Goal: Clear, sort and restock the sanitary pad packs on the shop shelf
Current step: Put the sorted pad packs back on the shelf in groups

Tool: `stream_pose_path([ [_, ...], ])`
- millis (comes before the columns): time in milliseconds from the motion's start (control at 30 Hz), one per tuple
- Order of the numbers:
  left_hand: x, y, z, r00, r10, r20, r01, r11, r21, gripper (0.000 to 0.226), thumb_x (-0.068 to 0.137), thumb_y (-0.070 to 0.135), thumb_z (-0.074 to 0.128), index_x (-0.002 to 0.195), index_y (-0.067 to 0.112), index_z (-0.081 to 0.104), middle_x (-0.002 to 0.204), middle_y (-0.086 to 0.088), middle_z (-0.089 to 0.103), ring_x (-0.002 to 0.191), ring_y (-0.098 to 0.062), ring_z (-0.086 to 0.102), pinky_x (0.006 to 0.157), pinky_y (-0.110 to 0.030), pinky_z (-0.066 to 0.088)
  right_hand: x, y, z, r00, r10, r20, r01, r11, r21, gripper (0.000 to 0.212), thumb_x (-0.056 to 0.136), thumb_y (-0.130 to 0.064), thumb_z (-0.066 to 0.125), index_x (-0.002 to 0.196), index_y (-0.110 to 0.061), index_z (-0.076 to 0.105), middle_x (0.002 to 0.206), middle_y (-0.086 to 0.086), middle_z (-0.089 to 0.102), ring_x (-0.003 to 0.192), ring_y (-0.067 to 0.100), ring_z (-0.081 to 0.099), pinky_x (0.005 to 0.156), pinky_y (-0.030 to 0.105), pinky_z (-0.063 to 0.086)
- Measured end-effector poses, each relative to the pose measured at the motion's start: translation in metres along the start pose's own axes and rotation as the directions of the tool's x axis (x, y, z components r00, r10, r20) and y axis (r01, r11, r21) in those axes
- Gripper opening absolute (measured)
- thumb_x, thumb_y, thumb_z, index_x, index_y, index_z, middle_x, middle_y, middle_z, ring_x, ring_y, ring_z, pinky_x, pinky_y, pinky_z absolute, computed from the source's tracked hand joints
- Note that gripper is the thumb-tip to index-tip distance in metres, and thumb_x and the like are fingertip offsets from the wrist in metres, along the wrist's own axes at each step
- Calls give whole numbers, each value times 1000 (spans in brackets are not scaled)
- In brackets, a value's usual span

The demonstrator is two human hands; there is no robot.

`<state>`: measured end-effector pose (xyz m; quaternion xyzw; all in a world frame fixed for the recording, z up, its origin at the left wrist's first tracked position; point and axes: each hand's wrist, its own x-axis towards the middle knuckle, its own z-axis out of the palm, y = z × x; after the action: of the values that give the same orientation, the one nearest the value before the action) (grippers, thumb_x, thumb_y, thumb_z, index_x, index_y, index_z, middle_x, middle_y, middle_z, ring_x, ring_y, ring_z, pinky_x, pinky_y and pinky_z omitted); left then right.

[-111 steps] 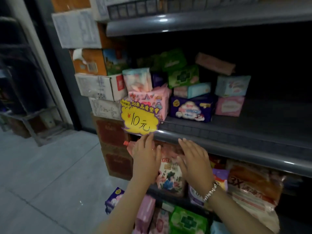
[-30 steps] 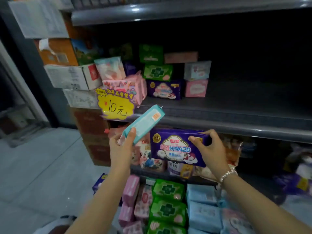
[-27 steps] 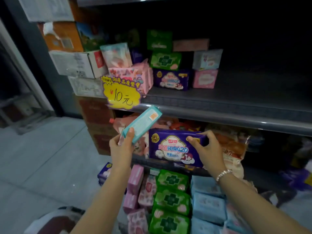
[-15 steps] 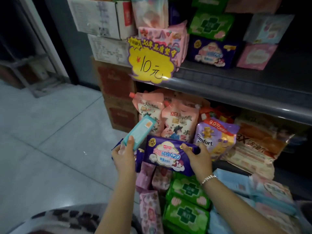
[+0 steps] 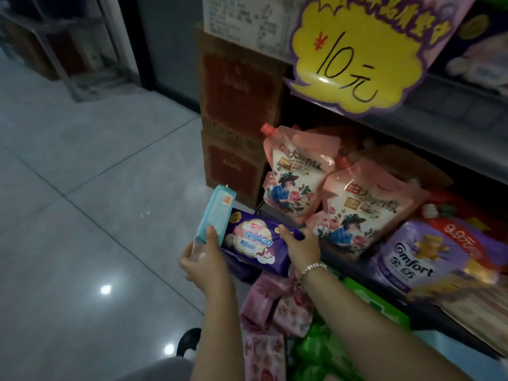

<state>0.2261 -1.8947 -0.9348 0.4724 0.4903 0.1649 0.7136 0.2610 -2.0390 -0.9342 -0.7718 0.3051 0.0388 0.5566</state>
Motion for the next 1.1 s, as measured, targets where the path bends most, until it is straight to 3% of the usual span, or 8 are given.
stream_pose_path([
  [67, 10, -12, 4, 999, -21, -36, 19, 999, -38, 57, 74, 49, 78, 113, 24, 45, 132, -10, 46, 106, -22, 57, 87, -37, 54, 14, 3, 11, 1000, 12, 10, -12, 999, -44, 39, 83, -42, 72, 91, -10, 52, 98, 8, 63, 91, 27, 61, 80, 37, 49],
  [233, 20, -26, 14, 997, 3, -75, -17, 982, -188, 59, 79, 41, 75, 122, 18, 43, 136, -7, 43, 112, -18, 57, 68, -20, 53, 39, 5, 33, 999, 32, 39, -30, 998, -57, 35, 84, -42, 71, 92, -14, 53, 100, 6, 62, 93, 25, 63, 86, 39, 53],
  [367, 23, -27, 23, 996, 29, -89, -49, 970, -238, 58, 83, 34, 72, 127, 12, 41, 138, -10, 42, 103, -10, 56, 57, -7, 48, 54, 1, 44, 995, 70, 70, -65, 995, -78, 40, 84, -41, 71, 101, -8, 57, 106, 10, 65, 97, 27, 64, 86, 37, 52],
  [533, 18, -32, 26, 994, 40, -99, -62, 972, -228, 59, 84, 31, 72, 130, 12, 40, 139, -9, 39, 105, -13, 57, 56, -6, 49, 61, 6, 51, 984, 116, 135, -98, 986, -138, 40, 87, -40, 68, 104, -5, 56, 110, 15, 65, 94, 30, 64, 71, 32, 50],
  [633, 19, -34, 26, 995, 39, -92, -62, 964, -259, 58, 85, 29, 71, 130, 12, 39, 140, -10, 39, 113, -18, 57, 59, -9, 51, 62, 8, 54, 984, 96, 148, -62, 974, -219, 39, 89, -42, 65, 101, -6, 58, 110, 14, 67, 96, 30, 66, 76, 35, 54],
  [833, 20, -38, 25, 998, 47, -40, -55, 966, -254, 59, 85, 31, 70, 130, 12, 38, 140, -10, 38, 113, -18, 56, 59, -11, 52, 62, 8, 60, 991, 70, 116, -26, 937, -347, 42, 93, -40, 60, 114, -3, 60, 115, 16, 65, 104, 34, 63, 84, 40, 54],
  [967, 19, -40, 23, 997, 68, -31, -73, 971, -228, 54, 85, 31, 69, 127, 14, 39, 139, -10, 39, 116, -19, 56, 61, -10, 52, 61, 11, 63, 995, 51, 84, -21, 946, -323, 33, 86, -33, 70, 105, -7, 66, 110, 15, 69, 99, 33, 66, 85, 48, 56],
  [1100, 14, -39, 20, 996, 86, -13, -86, 976, -201, 48, 87, 30, 68, 123, 17, 40, 138, -10, 39, 103, -9, 56, 60, -5, 49, 51, 11, 54, 997, 31, 75, -9, 961, -276, 45, 81, -32, 76, 116, -5, 65, 120, 14, 66, 102, 34, 66, 90, 47, 54],
])
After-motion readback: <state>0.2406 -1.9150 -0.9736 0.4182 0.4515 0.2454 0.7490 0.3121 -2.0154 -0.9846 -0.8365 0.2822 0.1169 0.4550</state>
